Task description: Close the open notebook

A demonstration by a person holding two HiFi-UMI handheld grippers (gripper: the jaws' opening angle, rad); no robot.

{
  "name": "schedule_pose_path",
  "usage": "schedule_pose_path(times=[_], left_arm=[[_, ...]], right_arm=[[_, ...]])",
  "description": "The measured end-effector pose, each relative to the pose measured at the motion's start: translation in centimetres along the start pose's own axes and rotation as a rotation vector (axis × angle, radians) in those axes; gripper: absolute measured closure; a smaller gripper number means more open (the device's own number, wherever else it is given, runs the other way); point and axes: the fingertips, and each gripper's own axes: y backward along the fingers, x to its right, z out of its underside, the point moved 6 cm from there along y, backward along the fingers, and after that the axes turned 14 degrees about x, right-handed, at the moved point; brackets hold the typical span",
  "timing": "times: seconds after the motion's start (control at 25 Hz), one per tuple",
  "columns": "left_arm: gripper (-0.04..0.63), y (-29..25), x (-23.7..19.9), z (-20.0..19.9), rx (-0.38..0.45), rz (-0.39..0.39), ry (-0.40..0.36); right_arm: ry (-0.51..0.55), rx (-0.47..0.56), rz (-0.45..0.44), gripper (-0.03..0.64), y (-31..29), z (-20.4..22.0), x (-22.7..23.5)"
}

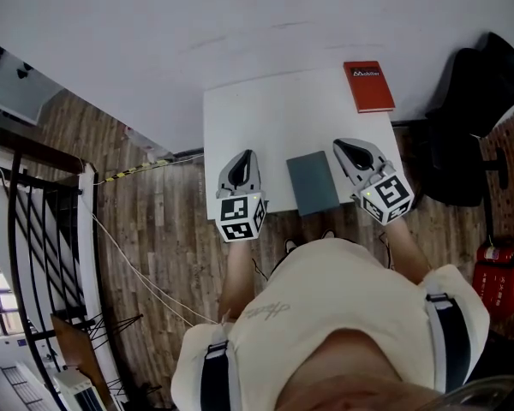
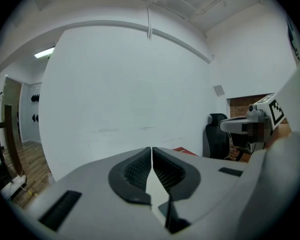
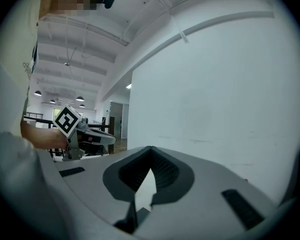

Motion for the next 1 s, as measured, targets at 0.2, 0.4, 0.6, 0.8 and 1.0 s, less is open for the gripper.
schedule_pose_path(times=[0.2,0.4,0.6,0.8,1.0], left_arm=[[0.572,-0.1,0.3,-0.3,0.009,0.006,0.009],[0.572,0.0,0.9,-0.4,0.017,0.019,0.007],[0.572,0.6,0.9,-0.6,0.015,0.016,-0.002],[0.572,1.5,0.6,-0.6,0.002,0.009,-0.01],[0.572,2.4,0.3,-0.4,-0.009,0.002,-0.014]], right_arm=[[0.004,0.019,0.013,0.609,0.5,-0.5,-0.2],[-0.007,0.03,0.025,0.609,1.2,-0.5,-0.2],[-0.025,0.032,0.025,0.611,1.7,-0.2,-0.5],[-0.034,0.035,0.02,0.609,1.8,0.1,-1.2],[-0.022,0.044,0.02,0.611,1.7,0.0,-1.9]])
